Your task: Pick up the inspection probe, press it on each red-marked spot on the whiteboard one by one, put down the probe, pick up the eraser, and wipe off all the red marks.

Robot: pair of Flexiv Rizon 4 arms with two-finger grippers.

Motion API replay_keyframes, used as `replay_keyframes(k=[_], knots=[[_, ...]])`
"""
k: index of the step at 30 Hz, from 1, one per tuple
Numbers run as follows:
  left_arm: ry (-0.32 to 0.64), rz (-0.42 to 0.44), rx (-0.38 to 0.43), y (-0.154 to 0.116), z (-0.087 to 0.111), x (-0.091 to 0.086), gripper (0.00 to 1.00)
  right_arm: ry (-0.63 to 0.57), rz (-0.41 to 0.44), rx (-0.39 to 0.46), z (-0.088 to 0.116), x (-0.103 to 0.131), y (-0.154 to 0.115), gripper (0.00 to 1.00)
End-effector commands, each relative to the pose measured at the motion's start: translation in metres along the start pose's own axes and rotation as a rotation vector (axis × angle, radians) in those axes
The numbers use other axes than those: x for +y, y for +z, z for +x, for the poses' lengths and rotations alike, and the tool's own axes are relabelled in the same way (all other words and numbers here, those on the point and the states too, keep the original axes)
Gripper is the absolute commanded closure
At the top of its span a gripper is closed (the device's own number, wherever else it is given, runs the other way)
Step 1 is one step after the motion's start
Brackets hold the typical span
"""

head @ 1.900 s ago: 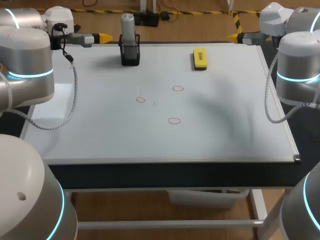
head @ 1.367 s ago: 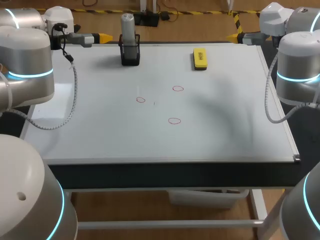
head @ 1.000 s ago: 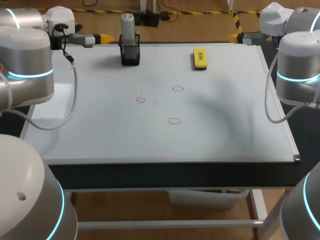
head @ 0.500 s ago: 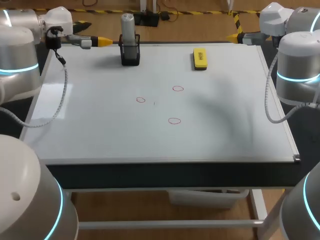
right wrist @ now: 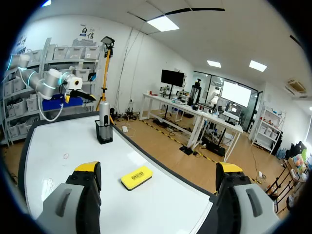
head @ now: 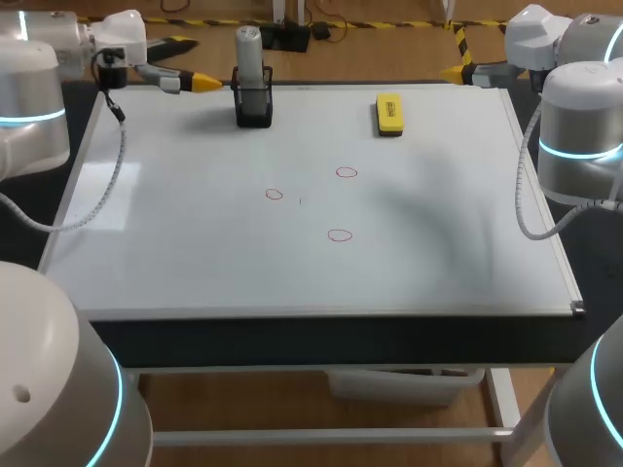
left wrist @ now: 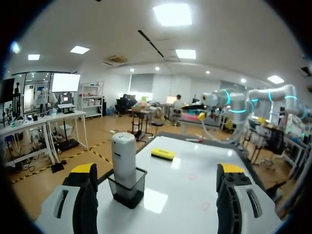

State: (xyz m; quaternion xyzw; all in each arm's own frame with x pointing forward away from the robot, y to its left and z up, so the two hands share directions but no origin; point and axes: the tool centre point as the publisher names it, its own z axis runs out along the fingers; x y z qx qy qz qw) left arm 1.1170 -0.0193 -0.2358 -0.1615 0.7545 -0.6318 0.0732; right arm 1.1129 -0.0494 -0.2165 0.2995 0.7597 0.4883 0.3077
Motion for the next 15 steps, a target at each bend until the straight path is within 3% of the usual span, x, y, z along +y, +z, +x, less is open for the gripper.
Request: replay_keyframes(k=[1, 15], knots=[[0.000, 0.030, 0.169, 0.013, -0.014, 0.003, 0.00, 0.000, 0.001, 0.001, -0.001, 0.000, 0.000, 0.00], [-0.018, 0.124, 0.291, 0.036, -0.035, 0.010, 0.00, 0.000, 0.001, 0.001, -0.001, 0.000, 0.000, 0.00]])
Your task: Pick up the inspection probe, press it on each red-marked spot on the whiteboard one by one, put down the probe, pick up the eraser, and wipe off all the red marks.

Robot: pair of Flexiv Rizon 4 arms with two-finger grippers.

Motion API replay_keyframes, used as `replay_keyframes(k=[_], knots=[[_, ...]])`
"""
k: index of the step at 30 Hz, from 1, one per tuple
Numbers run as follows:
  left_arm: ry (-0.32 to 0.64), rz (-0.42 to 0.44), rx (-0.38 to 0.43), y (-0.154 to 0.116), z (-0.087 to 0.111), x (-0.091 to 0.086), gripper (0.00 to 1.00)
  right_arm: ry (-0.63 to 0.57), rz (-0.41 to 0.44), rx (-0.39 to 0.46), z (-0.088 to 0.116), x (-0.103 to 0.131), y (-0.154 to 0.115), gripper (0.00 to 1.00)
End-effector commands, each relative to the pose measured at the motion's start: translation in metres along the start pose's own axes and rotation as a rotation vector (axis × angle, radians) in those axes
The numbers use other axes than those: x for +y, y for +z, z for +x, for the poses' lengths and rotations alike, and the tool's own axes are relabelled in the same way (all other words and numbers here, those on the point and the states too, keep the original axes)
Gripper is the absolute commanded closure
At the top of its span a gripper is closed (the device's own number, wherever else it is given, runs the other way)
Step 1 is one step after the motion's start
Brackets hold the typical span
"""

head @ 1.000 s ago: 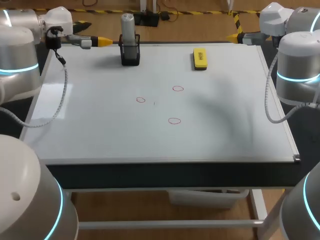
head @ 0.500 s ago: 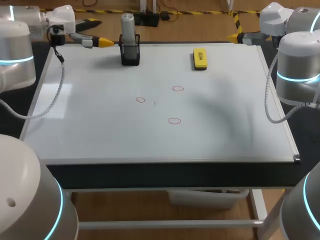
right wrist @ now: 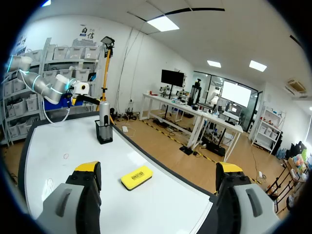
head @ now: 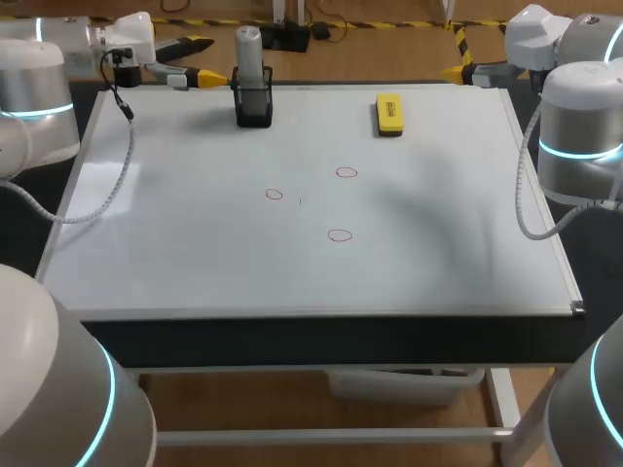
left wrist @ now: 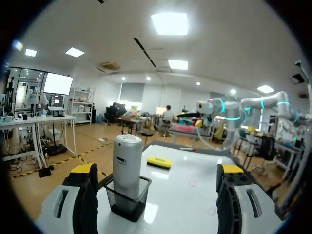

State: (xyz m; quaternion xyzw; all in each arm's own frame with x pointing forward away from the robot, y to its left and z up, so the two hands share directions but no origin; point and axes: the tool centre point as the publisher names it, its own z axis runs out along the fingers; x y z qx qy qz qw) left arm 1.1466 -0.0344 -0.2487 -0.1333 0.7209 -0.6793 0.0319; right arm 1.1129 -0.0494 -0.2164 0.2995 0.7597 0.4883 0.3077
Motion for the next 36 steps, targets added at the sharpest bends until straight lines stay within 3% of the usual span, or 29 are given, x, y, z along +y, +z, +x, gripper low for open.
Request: replay_keyframes(k=[1, 23, 36], knots=[[0.004, 0.020, 0.194, 0.010, -0.014, 0.005, 0.00, 0.000, 0.001, 0.001, -0.001, 0.000, 0.000, 0.00], [0.025, 0.047, 0.300, 0.067, -0.057, 0.008, 0.00, 0.000, 0.001, 0.001, -0.001, 0.000, 0.000, 0.00], [0.041, 0.031, 0.284, 0.085, -0.057, 0.007, 0.00, 0.000, 0.001, 0.001, -0.001, 0.000, 0.000, 0.00]])
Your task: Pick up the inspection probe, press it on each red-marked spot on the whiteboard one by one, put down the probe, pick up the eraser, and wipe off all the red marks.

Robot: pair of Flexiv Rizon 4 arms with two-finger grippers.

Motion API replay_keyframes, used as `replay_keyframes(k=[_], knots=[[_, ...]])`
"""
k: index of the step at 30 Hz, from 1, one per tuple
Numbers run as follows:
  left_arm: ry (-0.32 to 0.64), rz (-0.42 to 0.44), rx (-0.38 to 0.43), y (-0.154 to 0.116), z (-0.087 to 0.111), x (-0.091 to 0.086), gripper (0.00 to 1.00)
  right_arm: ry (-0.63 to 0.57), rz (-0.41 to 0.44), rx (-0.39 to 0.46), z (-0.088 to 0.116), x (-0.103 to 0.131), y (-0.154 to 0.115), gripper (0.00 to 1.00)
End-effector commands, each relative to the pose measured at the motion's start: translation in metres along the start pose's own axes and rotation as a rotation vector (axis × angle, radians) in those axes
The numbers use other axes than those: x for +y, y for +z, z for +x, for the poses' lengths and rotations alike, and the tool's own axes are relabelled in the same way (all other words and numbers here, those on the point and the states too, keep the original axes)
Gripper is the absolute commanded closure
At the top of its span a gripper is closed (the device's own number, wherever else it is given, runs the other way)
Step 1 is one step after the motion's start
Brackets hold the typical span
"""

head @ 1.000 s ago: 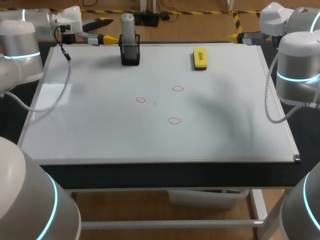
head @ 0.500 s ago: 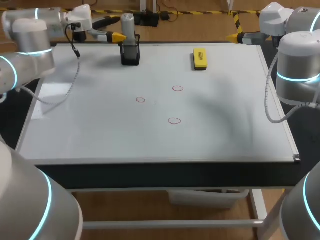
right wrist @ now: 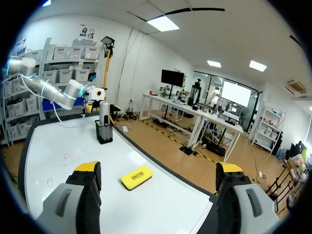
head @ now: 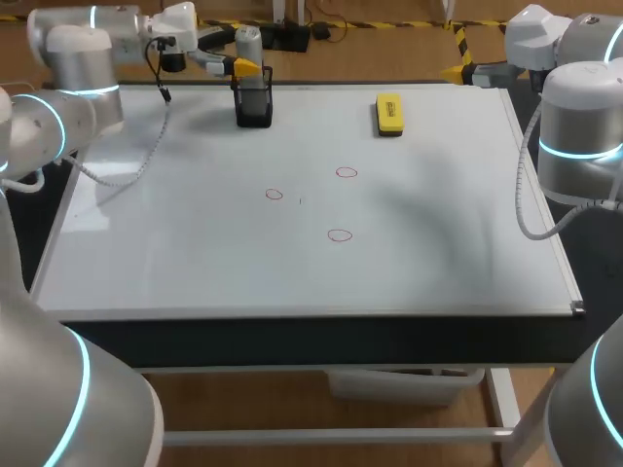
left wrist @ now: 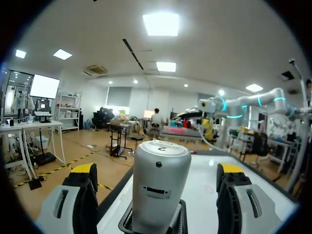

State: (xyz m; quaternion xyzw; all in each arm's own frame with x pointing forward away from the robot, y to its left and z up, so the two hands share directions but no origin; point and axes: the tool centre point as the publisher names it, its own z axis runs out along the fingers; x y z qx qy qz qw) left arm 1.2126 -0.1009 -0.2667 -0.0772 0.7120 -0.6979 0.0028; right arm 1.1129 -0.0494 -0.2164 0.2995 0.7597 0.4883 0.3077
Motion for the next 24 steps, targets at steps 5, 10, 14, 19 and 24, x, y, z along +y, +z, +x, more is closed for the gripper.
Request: replay_keyframes(k=[5, 10, 14, 19, 24], knots=[[-0.005, -0.006, 0.156, 0.006, -0.011, 0.005, 0.00, 0.000, 0.001, 0.001, -0.001, 0.000, 0.000, 0.00], [-0.014, -0.008, 0.150, 0.008, -0.013, 0.008, 0.00, 0.000, 0.001, 0.001, -0.001, 0.000, 0.000, 0.00], [-0.018, -0.012, 0.146, 0.009, -0.014, 0.010, 0.00, 0.000, 0.001, 0.001, -0.001, 0.000, 0.000, 0.00], [-0.027, -0.008, 0.144, 0.009, -0.016, 0.012, 0.00, 0.000, 0.001, 0.001, -0.001, 0.000, 0.000, 0.00], [-0.033, -0.006, 0.142, 0.009, -0.018, 0.013, 0.55, 0.000, 0.001, 0.001, -0.001, 0.000, 0.000, 0.00]])
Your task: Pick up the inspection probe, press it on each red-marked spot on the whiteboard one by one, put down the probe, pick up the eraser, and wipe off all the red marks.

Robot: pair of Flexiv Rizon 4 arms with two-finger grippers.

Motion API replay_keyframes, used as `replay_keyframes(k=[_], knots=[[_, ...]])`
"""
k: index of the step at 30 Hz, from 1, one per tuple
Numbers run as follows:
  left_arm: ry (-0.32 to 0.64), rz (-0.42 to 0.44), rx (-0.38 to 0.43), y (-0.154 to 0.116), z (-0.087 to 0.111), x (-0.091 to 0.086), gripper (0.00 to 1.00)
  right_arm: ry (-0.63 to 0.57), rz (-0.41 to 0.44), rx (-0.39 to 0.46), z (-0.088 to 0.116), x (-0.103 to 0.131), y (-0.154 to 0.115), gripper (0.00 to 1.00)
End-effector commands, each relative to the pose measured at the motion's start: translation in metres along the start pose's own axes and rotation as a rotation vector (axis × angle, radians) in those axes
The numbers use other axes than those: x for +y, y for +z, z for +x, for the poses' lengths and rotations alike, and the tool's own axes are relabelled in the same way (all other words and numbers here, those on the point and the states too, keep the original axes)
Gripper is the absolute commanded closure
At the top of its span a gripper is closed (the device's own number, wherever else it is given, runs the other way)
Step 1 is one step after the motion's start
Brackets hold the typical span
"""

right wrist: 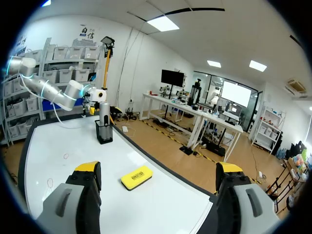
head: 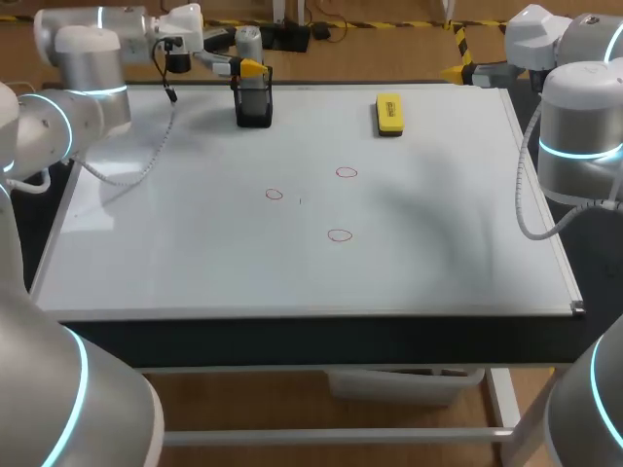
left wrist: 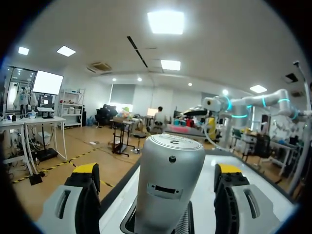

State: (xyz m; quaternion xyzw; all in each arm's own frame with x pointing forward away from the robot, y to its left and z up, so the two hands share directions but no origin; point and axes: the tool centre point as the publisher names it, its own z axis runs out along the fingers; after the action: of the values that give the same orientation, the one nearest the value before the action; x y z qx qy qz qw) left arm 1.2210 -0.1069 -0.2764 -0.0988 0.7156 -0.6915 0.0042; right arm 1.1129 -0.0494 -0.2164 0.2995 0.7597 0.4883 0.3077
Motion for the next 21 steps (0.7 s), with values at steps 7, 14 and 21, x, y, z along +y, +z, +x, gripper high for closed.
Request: replay_keyframes(k=[7, 14, 21], knots=[[-0.009, 0.010, 0.179, 0.001, -0.008, 0.006, 1.00, 0.000, 0.001, 0.001, -0.001, 0.000, 0.000, 0.00], [0.013, 0.013, 0.178, 0.000, -0.004, 0.000, 1.00, 0.000, 0.001, 0.001, -0.001, 0.000, 0.000, 0.00], [0.051, 0.026, 0.180, -0.005, 0.004, -0.018, 1.00, 0.000, 0.001, 0.001, -0.001, 0.000, 0.000, 0.00]])
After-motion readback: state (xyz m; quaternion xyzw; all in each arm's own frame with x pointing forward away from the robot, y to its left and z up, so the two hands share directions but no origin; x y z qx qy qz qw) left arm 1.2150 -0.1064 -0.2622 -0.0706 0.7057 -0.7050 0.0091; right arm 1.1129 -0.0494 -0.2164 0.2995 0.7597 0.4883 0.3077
